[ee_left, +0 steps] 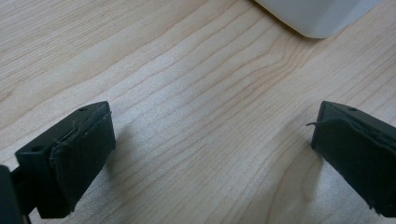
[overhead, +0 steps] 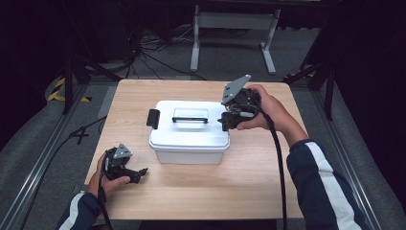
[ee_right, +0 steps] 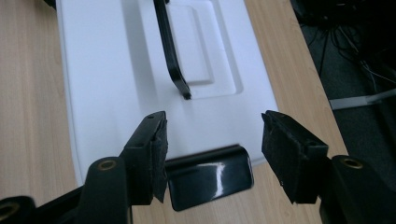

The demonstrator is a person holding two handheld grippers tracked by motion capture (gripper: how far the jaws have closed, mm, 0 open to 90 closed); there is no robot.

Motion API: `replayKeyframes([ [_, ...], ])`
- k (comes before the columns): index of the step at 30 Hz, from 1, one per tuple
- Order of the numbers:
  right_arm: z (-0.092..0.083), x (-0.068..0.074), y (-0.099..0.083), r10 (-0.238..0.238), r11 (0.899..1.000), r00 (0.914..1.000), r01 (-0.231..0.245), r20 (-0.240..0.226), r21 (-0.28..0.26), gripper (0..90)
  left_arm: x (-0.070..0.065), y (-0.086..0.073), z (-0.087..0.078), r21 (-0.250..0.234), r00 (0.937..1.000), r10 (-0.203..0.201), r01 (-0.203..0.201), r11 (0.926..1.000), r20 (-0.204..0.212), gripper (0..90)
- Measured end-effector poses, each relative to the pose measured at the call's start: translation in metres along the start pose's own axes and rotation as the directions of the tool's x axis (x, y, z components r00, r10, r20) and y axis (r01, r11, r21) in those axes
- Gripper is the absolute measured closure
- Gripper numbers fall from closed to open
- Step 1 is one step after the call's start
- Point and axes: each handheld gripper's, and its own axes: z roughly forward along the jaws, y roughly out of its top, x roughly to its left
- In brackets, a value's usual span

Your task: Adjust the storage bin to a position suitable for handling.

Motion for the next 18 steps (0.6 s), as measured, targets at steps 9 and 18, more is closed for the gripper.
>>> replayKeyframes([
  [9, 0.023, 0.003, 0.03, -0.07, 0.996, 0.9965, 0.072, -0.045, 0.052, 45.7, 0.0, 0.0, 0.0, 0.001, 1.0, 0.002, -0.002, 1.0, 0.0, 0.1],
  [18, 0.044, 0.004, 0.047, -0.119, 0.986, 0.9857, 0.131, -0.119, 0.098, 59.7, 0.0, 0.0, 0.0, 0.003, 1.0, -0.003, 0.003, 1.0, 0.004, 0.1],
])
